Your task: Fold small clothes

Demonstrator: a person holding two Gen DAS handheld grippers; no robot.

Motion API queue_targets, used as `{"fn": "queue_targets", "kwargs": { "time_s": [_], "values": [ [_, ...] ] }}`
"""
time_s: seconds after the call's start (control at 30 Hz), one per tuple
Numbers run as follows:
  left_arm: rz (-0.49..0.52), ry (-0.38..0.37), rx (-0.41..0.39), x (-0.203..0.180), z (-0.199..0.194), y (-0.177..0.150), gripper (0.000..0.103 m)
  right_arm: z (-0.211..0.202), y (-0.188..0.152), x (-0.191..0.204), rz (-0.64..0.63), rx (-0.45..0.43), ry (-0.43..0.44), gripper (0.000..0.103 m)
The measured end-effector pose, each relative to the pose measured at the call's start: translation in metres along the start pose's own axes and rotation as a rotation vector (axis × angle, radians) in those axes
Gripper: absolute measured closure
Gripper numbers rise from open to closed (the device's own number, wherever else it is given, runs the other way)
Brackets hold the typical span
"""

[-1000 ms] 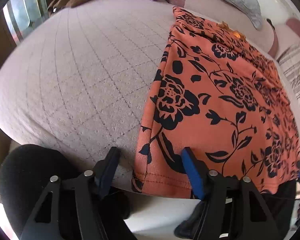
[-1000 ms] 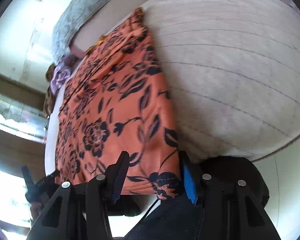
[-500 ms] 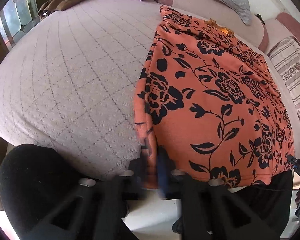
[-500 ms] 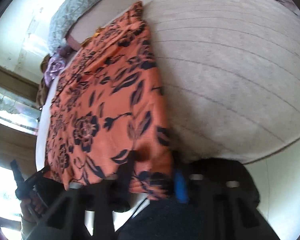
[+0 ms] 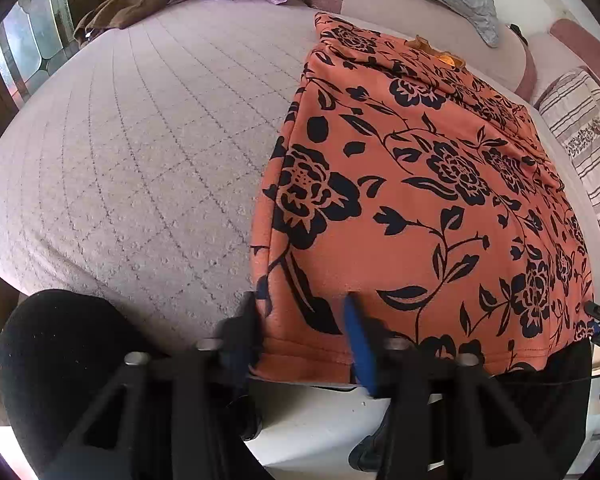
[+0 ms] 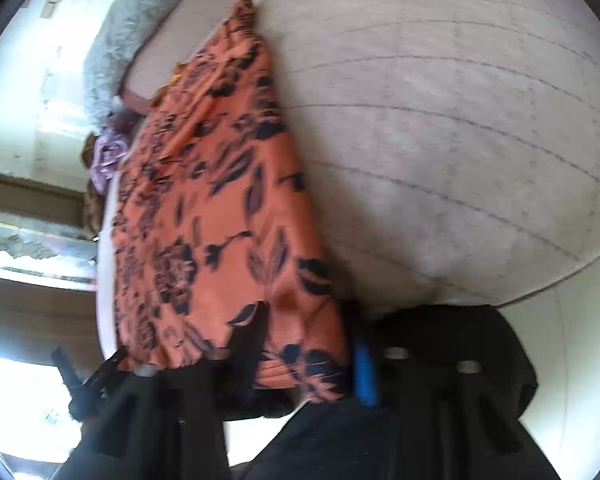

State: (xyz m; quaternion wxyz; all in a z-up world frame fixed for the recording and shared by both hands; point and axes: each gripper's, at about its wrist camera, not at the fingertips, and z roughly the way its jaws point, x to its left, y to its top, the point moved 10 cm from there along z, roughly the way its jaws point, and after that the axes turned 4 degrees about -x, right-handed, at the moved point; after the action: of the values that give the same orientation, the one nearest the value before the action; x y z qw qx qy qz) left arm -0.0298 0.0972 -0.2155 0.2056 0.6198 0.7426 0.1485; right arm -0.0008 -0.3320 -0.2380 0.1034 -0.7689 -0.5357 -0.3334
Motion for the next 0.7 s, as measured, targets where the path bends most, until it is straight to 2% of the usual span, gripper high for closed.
{"fn": "queue_targets", "kwargs": {
  "time_s": [0.07, 0.1, 0.2, 0.23, 0.3, 0.37, 0.4, 0.43, 0.47, 0.53, 0.6, 0.7],
  "values": [
    [-0.036, -0.055, 0.005, -0.003, -0.008, 0.005, 0.097, 0.000, -0.001, 0.000, -0.028, 0.002, -0.025, 0.072],
    [-0.054, -0.076, -0.023, -0.004, -0.019, 0.014, 0.097, -0.001, 0.000, -0.004, -0.033, 0.009, -0.062, 0.096],
    [-0.047, -0.109, -0.116, -0.007, -0.054, 0.040, 0.097, -0.033, 0.015, 0.014, -0.021, -0.062, 0.008, 0.097],
    [-0.051, -0.112, -0.114, -0.006, -0.053, 0.043, 0.097, -0.041, 0.019, 0.020, -0.033, -0.082, 0.018, 0.097],
    [-0.063, -0.099, -0.058, 0.001, -0.033, 0.038, 0.097, -0.053, 0.029, 0.030, -0.062, -0.100, 0.026, 0.097],
    [-0.088, -0.067, 0.065, 0.010, 0.002, 0.016, 0.097, -0.038, 0.027, 0.021, -0.060, -0.061, -0.001, 0.096],
    [-0.102, -0.061, 0.086, 0.012, 0.011, 0.009, 0.096, -0.024, 0.022, 0.010, -0.040, -0.021, -0.019, 0.097],
    [-0.087, -0.054, 0.078, 0.009, 0.008, 0.013, 0.096, -0.005, 0.014, -0.002, -0.002, 0.032, -0.041, 0.097],
    [-0.066, -0.047, 0.073, 0.006, 0.002, 0.016, 0.096, 0.002, 0.012, -0.004, 0.029, 0.044, -0.026, 0.097],
    [-0.057, -0.075, 0.021, -0.004, -0.015, 0.036, 0.096, -0.004, 0.015, -0.003, 0.058, 0.027, -0.007, 0.097],
    [-0.029, -0.102, -0.028, -0.016, -0.026, 0.062, 0.096, -0.020, 0.030, 0.014, 0.039, -0.017, 0.036, 0.097],
    [0.038, -0.085, -0.033, -0.023, -0.011, 0.080, 0.096, -0.026, 0.058, 0.039, -0.026, -0.048, 0.056, 0.097]
  ]
}}
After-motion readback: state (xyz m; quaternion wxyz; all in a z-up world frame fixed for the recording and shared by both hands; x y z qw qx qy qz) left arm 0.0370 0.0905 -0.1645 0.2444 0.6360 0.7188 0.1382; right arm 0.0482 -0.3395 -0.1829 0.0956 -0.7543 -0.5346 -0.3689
